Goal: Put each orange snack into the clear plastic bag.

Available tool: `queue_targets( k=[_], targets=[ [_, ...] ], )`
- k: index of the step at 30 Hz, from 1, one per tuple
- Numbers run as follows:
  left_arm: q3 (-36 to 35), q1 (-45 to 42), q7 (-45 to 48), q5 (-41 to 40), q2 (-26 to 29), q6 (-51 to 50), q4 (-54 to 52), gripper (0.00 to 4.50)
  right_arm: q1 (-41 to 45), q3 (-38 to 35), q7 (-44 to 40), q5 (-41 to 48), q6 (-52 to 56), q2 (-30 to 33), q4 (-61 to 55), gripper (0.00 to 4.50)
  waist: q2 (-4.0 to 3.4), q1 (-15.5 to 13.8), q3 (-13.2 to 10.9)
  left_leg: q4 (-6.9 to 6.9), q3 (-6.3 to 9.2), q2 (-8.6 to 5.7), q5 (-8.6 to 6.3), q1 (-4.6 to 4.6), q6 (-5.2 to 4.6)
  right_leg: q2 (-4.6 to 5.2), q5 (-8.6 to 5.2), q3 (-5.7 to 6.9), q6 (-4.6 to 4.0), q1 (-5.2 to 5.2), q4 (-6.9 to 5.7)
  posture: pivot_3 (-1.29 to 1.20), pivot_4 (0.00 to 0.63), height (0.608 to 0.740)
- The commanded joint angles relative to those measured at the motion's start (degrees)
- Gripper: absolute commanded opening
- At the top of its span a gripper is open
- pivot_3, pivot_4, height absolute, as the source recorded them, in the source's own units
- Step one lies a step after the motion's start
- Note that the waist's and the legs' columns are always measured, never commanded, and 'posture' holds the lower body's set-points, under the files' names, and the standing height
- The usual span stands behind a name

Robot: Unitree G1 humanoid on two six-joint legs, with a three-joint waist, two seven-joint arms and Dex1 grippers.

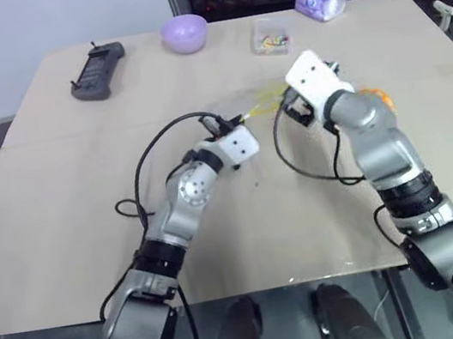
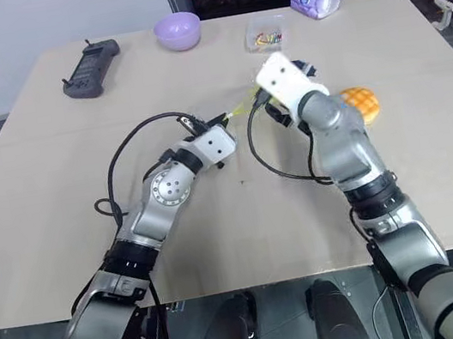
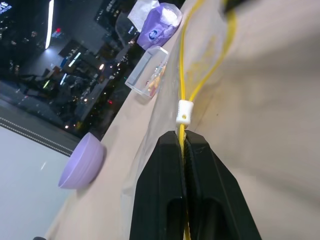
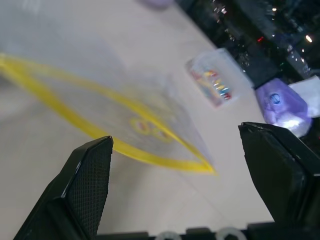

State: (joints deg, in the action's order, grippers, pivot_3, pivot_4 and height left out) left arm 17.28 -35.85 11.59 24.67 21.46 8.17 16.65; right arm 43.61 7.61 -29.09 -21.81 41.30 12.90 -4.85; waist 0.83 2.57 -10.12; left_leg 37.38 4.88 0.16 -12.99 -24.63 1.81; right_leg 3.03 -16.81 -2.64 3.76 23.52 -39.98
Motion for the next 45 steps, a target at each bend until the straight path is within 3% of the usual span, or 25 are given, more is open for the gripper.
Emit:
queue_targets(
  k=[1, 3, 5, 7, 9, 31, 35, 39, 42, 45],
  targets=[
    [-1.6, -1.0, -0.6, -0.8, -0.7, 0.5, -1.0, 0.0, -1.3, -6.5, 0.6, 7.0, 4.8, -2.8, -3.7, 3.84, 0.0, 0.0, 0.0, 0.01, 0.0, 0.0, 0.0, 0.01, 0.0, 0.0, 0.0, -0.01, 0.0, 0.0, -0.01, 0.0, 0.15, 0.74],
    [-2.2, -0.9, -0.3, -1.7, -1.5, 0.4, -1.1, 0.0, -2.0, -8.7, 1.6, 9.9, 6.8, -4.4, -3.3, 3.04, 0.0, 0.0, 0.0, 0.03, -0.01, 0.0, 0.0, 0.01, -0.01, 0.0, 0.0, -0.01, 0.0, -0.01, -0.03, 0.0, 0.15, 0.74],
    [-2.7, -0.8, -0.1, -2.3, -2.2, 0.1, -1.5, 0.0, -2.4, -9.9, 2.8, 12.0, 8.0, -5.4, -2.4, 1.91, -0.01, 0.0, 0.0, 0.03, -0.01, 0.0, 0.0, 0.01, -0.01, 0.0, 0.0, -0.01, 0.0, -0.01, -0.04, 0.0, 0.15, 0.74],
    [-3.0, -0.9, 0.1, -2.7, -2.5, 0.1, -1.7, 0.0, -2.3, -10.1, 3.9, 13.4, 7.7, -6.2, -1.4, 1.24, -0.01, 0.0, 0.0, 0.04, -0.01, 0.0, 0.0, 0.01, -0.01, 0.0, 0.0, -0.01, 0.0, 0.0, -0.04, 0.0, 0.15, 0.74],
    [-2.7, -0.6, 1.0, -3.1, -2.6, 0.6, -2.2, 0.0, -1.5, -9.9, 5.3, 14.7, 5.9, -7.0, 0.7, 0.06, -0.01, 0.0, 0.0, 0.03, -0.01, 0.0, 0.0, 0.02, 0.0, 0.0, 0.0, -0.01, 0.0, 0.0, -0.04, 0.0, 0.15, 0.74],
    [-1.6, 0.4, 4.6, -2.2, -0.9, 4.9, -2.3, 0.0, 1.9, -2.9, 7.6, 17.6, -4.3, -3.3, 11.6, 0.06, -0.01, 0.0, 0.0, 0.04, -0.02, 0.0, 0.01, 0.02, 0.0, 0.0, 0.0, -0.01, 0.0, 0.0, -0.04, 0.0, 0.15, 0.74],
    [-1.4, 1.1, 7.1, -5.0, -1.8, 5.9, -3.5, 0.0, 1.6, 3.7, 5.2, 13.4, -11.3, 0.4, 13.1, 0.06, -0.01, 0.0, 0.0, 0.04, -0.04, -0.01, 0.01, 0.02, 0.0, 0.0, 0.0, -0.02, 0.0, -0.01, -0.02, 0.0, 0.15, 0.74],
    [-1.1, 1.7, 10.4, -7.2, -2.0, 7.4, -4.3, 0.0, 1.6, 14.6, 6.3, 2.7, -28.1, 7.0, 18.7, 0.06, -0.01, 0.0, 0.0, 0.04, -0.04, -0.01, 0.01, 0.02, 0.0, 0.01, 0.0, -0.02, 0.0, 0.0, 0.0, 0.0, 0.15, 0.74],
    [-1.3, 1.6, 10.4, -6.7, -1.8, 7.3, -4.2, 0.0, 2.5, 17.9, 8.0, -1.9, -36.2, 9.2, 22.1, 0.95, -0.01, 0.0, 0.0, 0.04, -0.04, 0.0, 0.01, 0.03, 0.0, 0.01, 0.0, -0.02, 0.0, 0.0, -0.01, 0.0, 0.15, 0.74],
    [-2.0, 1.5, 9.4, -5.7, -1.6, 6.4, -3.9, 0.0, 3.0, 18.8, 9.7, -5.1, -40.4, 10.4, 24.0, 2.16, -0.01, 0.1, 0.0, 0.04, -0.05, 0.0, 0.01, 0.03, 0.01, 0.01, 0.0, -0.03, 0.0, 0.0, -0.01, 0.0, 0.15, 0.74]
  ],
)
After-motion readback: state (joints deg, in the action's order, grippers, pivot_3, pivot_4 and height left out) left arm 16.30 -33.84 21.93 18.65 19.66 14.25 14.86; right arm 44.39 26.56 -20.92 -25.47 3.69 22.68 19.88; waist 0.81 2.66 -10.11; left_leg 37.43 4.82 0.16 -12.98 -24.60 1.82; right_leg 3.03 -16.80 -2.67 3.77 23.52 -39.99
